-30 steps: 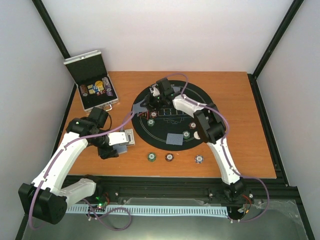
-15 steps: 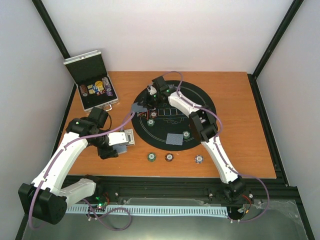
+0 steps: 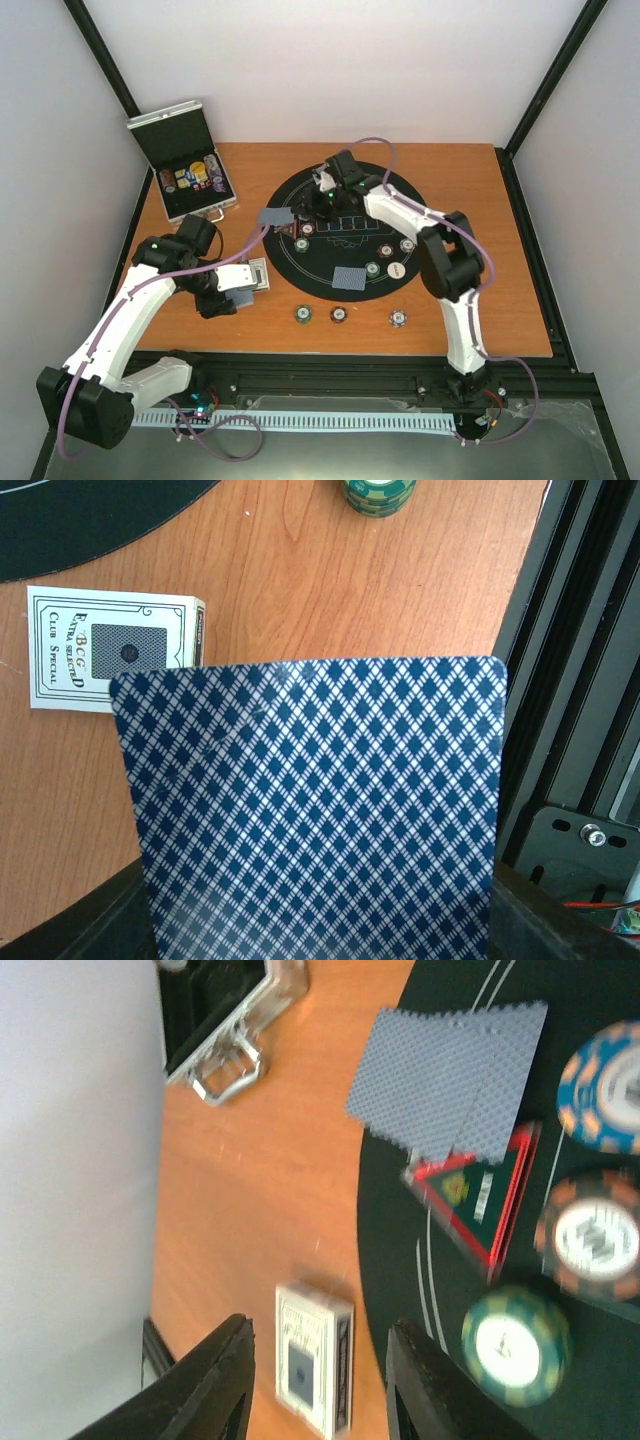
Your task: Distribute texas hold em gaming equipment
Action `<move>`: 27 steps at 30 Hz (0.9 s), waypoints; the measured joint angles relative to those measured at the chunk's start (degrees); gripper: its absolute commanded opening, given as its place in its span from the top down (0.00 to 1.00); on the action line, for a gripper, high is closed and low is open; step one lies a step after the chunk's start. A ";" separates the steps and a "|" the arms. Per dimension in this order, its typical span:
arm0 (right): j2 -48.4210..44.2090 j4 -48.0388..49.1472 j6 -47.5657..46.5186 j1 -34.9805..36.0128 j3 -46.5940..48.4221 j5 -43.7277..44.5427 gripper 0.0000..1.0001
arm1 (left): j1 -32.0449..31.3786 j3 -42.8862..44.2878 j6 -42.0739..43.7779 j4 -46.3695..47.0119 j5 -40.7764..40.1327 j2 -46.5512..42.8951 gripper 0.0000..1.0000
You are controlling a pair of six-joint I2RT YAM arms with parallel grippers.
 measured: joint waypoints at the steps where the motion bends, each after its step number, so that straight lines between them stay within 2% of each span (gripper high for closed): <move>1: -2.73 1.77 0.24 0.11 -3.41 -0.13 0.60 | 0.00 0.00 0.00 0.00 0.02 -0.02 0.99; 5: -14.47 10.10 2.73 2.25 -19.26 -0.50 0.53 | 0.00 -0.02 -0.02 -0.02 0.04 -0.35 0.99; 10: -27.54 22.32 8.83 9.68 -38.64 -0.94 0.47 | 0.00 -0.02 -0.02 0.00 0.04 -0.37 0.99; 14: -32.81 31.30 14.58 15.72 -48.83 -0.39 0.46 | 0.00 -0.02 -0.02 0.00 0.04 -0.35 0.99; 21: -32.48 42.25 20.87 22.77 -51.23 1.16 0.45 | 0.00 -0.02 -0.04 -0.02 0.20 -0.35 0.99; 27: -28.98 48.87 24.04 25.49 -50.56 1.36 0.44 | 0.00 -0.02 -0.04 -0.02 0.17 -0.35 0.99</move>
